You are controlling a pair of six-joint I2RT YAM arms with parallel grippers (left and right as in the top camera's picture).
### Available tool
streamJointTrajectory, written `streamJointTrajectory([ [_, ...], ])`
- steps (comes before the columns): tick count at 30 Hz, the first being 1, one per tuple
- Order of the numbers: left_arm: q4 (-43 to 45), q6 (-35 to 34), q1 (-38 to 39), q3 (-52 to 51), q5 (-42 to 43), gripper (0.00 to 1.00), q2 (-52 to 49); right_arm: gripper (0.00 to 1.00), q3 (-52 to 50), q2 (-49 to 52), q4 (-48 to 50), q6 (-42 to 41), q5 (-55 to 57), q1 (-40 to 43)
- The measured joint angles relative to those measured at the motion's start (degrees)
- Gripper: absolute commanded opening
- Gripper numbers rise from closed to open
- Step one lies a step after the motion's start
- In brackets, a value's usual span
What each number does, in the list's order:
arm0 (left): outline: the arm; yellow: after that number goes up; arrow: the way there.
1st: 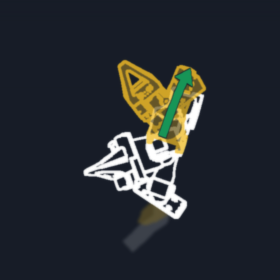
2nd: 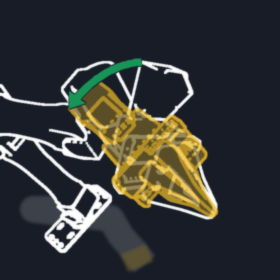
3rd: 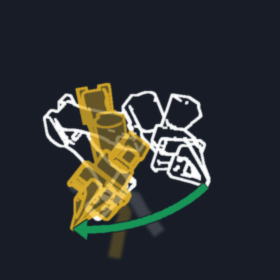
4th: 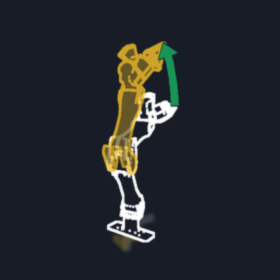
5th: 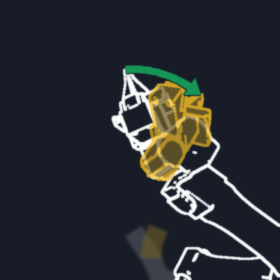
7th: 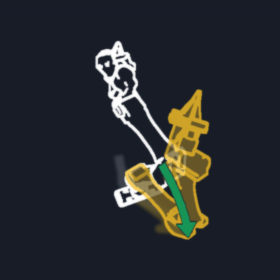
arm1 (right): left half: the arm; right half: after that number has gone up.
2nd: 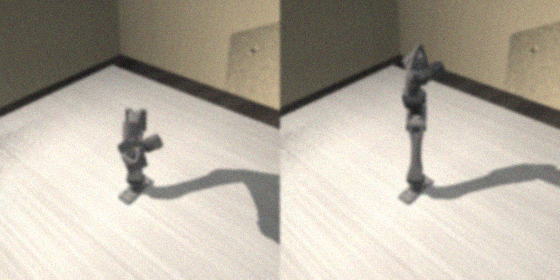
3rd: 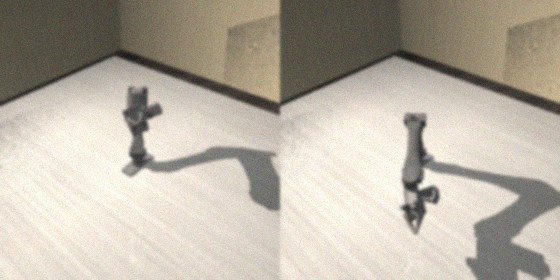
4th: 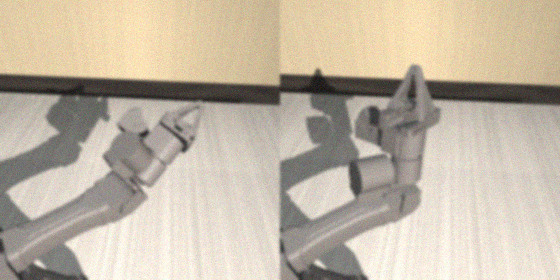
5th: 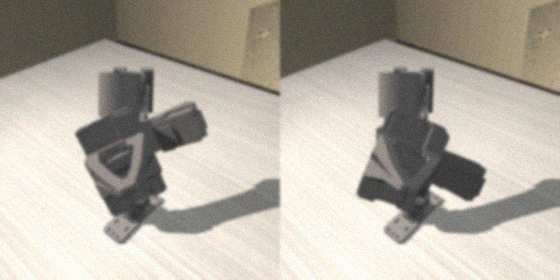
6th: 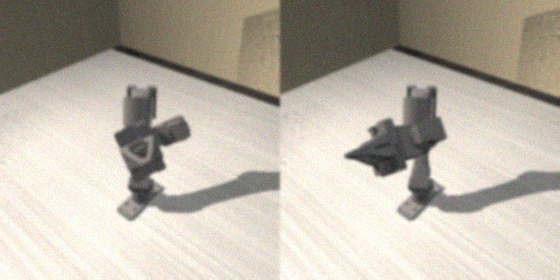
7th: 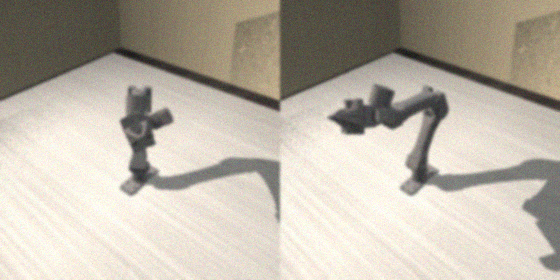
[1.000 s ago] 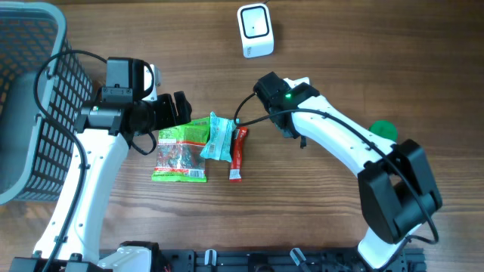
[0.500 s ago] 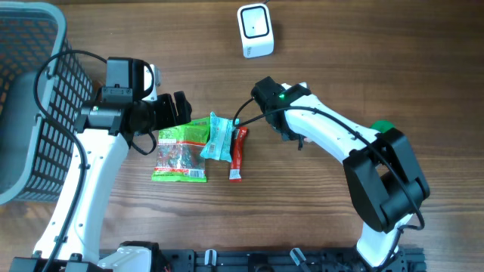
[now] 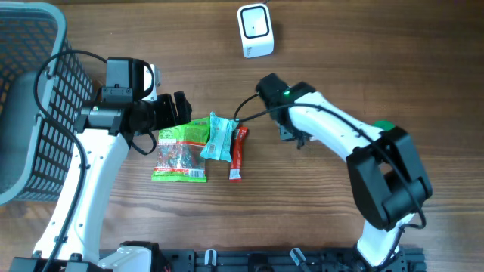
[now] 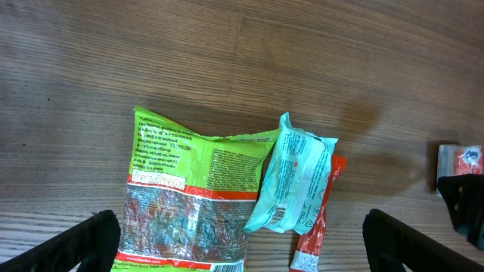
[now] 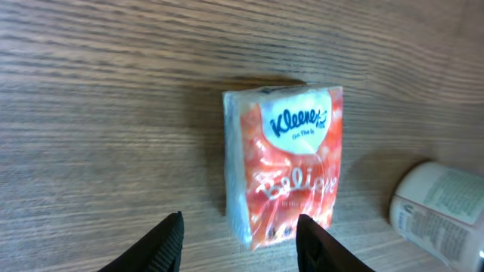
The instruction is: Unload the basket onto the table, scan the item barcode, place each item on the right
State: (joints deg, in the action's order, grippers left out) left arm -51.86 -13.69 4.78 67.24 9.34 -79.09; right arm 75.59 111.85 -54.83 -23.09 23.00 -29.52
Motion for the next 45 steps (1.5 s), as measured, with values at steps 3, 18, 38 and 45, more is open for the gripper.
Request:
streamJointTrajectory([
  [3, 0.0, 0.0, 0.0, 0.0, 0.0, 1.0, 0.0, 0.45, 0.3, -0.1, 0.5, 3.4, -6.5, 5.3],
  [18, 0.0, 0.0, 0.0, 0.0, 0.0, 1.0, 0.0, 0.42, 0.4, -0.7, 0.7, 17.0, -38.1, 27.0],
  [38, 0.0, 0.0, 0.0, 0.0, 0.0, 1.0, 0.0, 0.41, 0.7, -7.2, -0.1, 20.8, -42.2, 30.5],
  [45, 0.0, 0.0, 0.0, 0.0, 0.0, 1.0, 0.0, 0.41, 0.5, -7.2, 0.3, 20.1, -38.9, 30.8],
])
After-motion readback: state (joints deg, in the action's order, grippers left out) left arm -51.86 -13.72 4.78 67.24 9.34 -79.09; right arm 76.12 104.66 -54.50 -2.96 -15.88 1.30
